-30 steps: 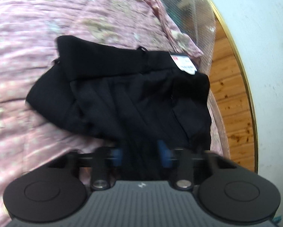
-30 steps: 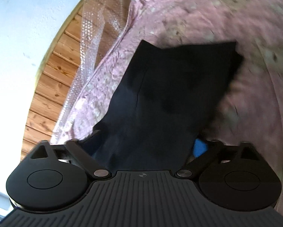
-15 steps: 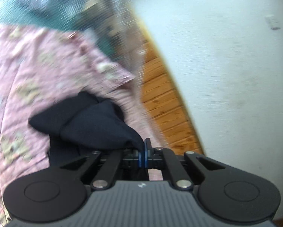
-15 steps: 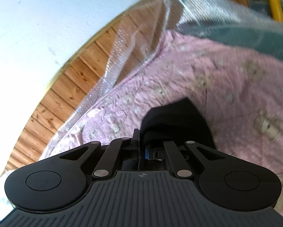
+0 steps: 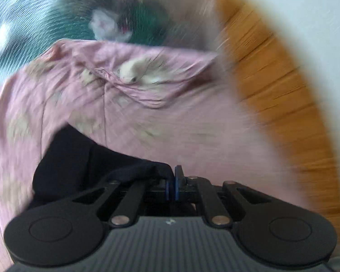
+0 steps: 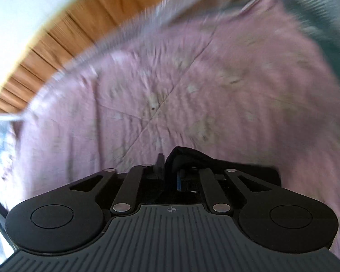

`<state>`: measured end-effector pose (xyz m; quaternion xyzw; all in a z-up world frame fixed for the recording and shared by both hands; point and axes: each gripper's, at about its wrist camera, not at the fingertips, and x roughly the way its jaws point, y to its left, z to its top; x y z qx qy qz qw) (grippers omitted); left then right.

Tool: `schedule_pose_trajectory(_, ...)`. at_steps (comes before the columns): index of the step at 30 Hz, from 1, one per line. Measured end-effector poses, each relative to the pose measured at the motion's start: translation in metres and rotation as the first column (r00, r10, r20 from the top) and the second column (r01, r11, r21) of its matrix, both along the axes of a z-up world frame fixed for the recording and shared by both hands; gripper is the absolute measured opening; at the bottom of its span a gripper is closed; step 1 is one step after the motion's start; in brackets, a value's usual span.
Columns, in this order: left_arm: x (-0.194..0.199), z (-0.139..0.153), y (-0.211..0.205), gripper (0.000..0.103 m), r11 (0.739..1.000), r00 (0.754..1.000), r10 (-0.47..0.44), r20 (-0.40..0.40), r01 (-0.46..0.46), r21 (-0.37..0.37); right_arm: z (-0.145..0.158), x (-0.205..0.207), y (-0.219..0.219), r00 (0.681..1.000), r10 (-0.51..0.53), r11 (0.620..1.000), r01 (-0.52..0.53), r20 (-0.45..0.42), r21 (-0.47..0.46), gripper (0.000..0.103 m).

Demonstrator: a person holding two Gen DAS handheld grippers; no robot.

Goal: Fold clothes

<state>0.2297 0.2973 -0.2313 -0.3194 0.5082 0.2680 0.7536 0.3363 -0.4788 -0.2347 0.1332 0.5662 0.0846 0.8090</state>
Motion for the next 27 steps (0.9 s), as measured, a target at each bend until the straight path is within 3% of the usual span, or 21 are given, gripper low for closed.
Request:
schedule_pose_trajectory(1,0.017,-0.026,0.003,0.008,0.999,0.995,0.012,-0.097,-0.008,0.039,-0.024,0.035,0.021,0.999,0.032,0.999,-0.033,-0.038,-0.032,0.03)
schedule_pose_trajectory(2,0.029,-0.045,0.007,0.009,0.998,0.987,0.035,-0.16,-0.025,0.065,-0.051,0.067,0.04,0.992,0.07,0.995,-0.077,-0.101,-0.064,0.049)
schedule_pose_trajectory(4,0.024,-0.051,0.011,0.012,0.996,0.99,0.062,-0.124,-0.054,0.066,-0.084,0.104,0.054,0.984,0.096,0.99,-0.11,-0.152,-0.086,0.052)
schedule_pose_trajectory(6,0.02,-0.046,0.011,0.019,0.996,0.995,0.02,-0.093,-0.011,0.09,-0.074,0.112,0.046,0.991,0.103,0.993,-0.108,-0.084,-0.056,0.058)
schedule_pose_trajectory(9,0.019,-0.037,0.014,0.028,0.987,0.994,-0.082,-0.069,0.091,0.136,-0.041,0.094,0.016,0.992,0.11,0.99,-0.104,0.063,-0.093,0.067)
schedule_pose_trajectory(13,0.012,-0.018,0.019,0.035,0.977,0.988,-0.151,-0.01,0.151,0.151,-0.012,0.049,-0.036,0.973,0.032,0.987,0.006,0.23,-0.16,0.067)
schedule_pose_trajectory(17,-0.007,-0.004,0.019,0.039,0.97,0.977,-0.21,0.027,0.204,0.134,-0.02,0.007,-0.039,0.958,0.132,0.977,-0.082,0.254,-0.199,0.067)
schedule_pose_trajectory(20,-0.024,0.002,0.018,0.04,0.962,0.974,-0.227,0.013,0.222,0.156,-0.045,0.004,-0.024,0.952,0.187,0.954,-0.117,0.244,-0.277,0.065)
schedule_pose_trajectory(22,-0.035,0.01,0.018,0.04,0.962,0.975,-0.22,0.022,0.213,0.169,-0.064,0.008,-0.019,0.943,0.227,0.943,-0.15,0.244,-0.297,0.055)
schedule_pose_trajectory(23,-0.041,0.015,0.019,0.04,0.963,0.976,-0.215,0.026,0.208,0.173,-0.079,0.015,-0.018,0.947,0.242,0.929,-0.164,0.211,-0.331,0.041)
schedule_pose_trajectory(24,-0.049,0.021,0.021,0.04,0.963,0.977,-0.213,0.033,0.204,0.176,-0.094,0.023,-0.017,0.956,0.231,0.916,-0.151,0.181,-0.371,0.048)
schedule_pose_trajectory(27,-0.08,0.04,0.024,0.045,0.959,0.976,-0.209,0.058,0.193,0.207,-0.088,0.025,-0.053,0.966,0.033,0.933,0.062,0.256,-0.354,0.045)
